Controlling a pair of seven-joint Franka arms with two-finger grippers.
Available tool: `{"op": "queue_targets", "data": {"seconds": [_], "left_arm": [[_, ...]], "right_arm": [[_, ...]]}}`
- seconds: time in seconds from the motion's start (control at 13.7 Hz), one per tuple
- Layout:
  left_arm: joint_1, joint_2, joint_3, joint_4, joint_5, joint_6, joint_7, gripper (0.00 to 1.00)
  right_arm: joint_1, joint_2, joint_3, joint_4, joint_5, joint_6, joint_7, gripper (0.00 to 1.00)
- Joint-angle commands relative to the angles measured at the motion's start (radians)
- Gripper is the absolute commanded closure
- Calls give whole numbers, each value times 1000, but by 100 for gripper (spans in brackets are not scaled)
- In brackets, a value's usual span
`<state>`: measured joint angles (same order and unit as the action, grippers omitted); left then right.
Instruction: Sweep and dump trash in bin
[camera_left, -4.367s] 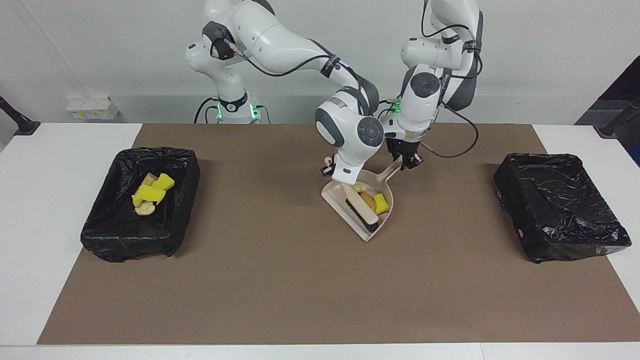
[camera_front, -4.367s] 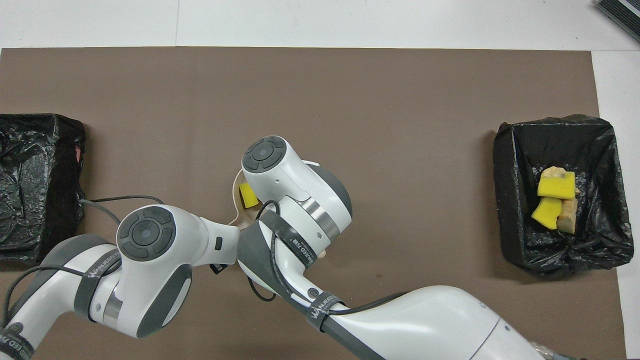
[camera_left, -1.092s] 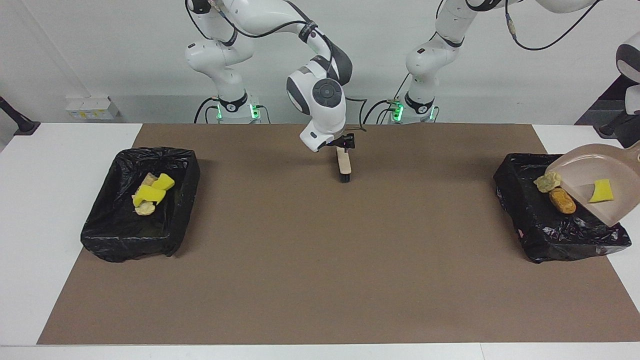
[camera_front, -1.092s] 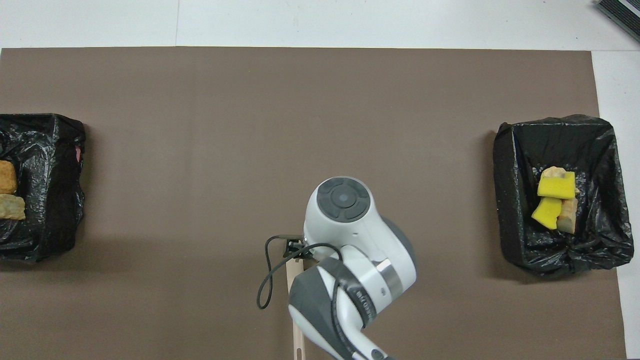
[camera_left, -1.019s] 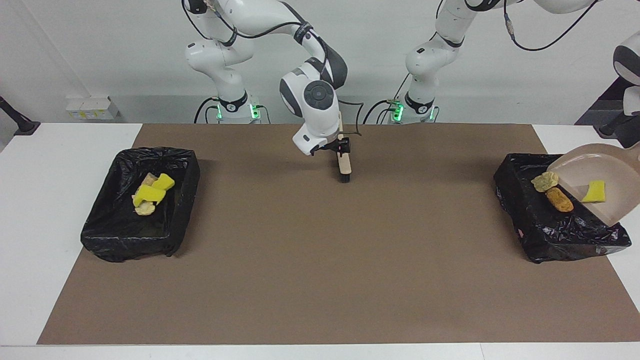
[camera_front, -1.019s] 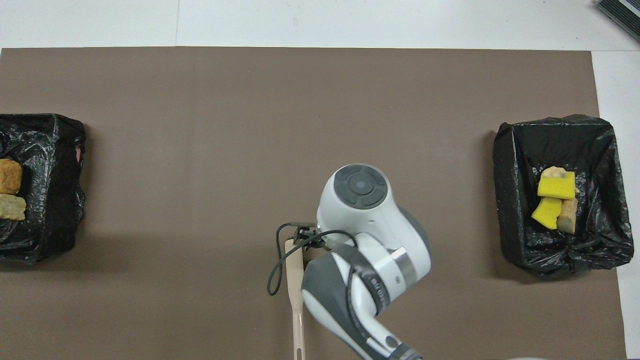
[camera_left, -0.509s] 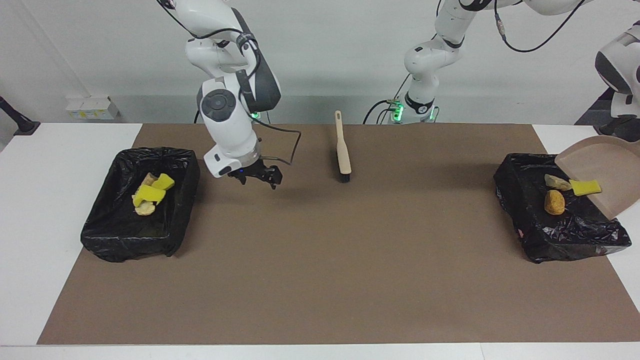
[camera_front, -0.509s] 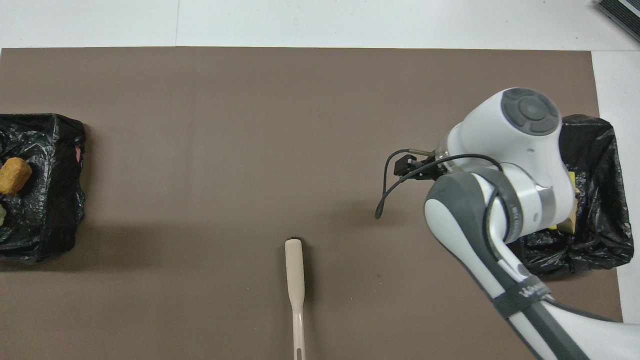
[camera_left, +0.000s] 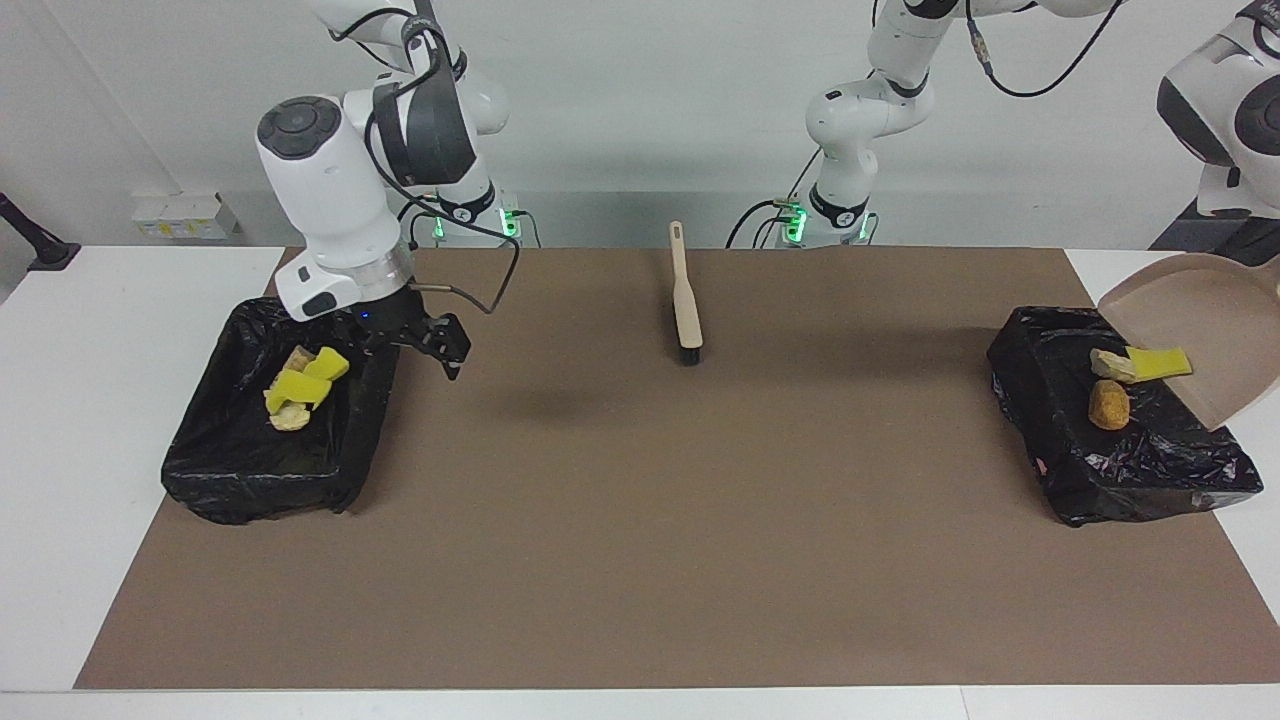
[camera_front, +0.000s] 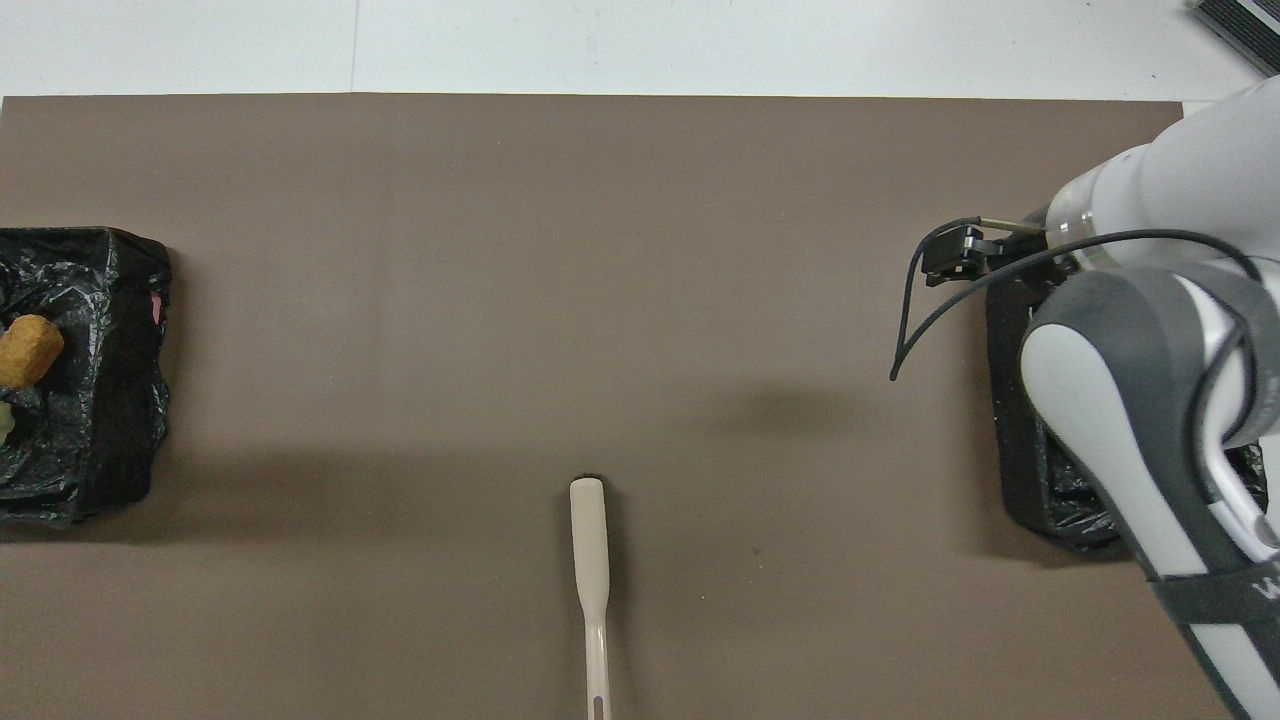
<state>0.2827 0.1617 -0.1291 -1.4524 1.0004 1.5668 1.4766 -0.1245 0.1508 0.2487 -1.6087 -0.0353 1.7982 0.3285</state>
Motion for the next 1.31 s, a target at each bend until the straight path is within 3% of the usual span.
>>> {"op": "queue_targets", "data": {"seconds": [0.0,0.15,0.51,0.95,1.24], "left_arm": [[35,-13,16,-23,29,53,-2,100],[27,-19,19,-37,81,47,2,100],[12,-25,11,-49,63,-8,-75,100],[13,-30,9,-22,-130,-54,-81,100],[29,-77,22,9,-435,-54,-229,100]], "right_arm": [[-18,4,12,71,-34,-98,-31,0],[-17,4,14,79,-37,-109,-29,0],[-21,0,12,81,-37,-114,-32,0],[-17,-54,-5,81,-31,-126,-31,0],[35,-56,-48,82,-32,-161,-31,0]]}}
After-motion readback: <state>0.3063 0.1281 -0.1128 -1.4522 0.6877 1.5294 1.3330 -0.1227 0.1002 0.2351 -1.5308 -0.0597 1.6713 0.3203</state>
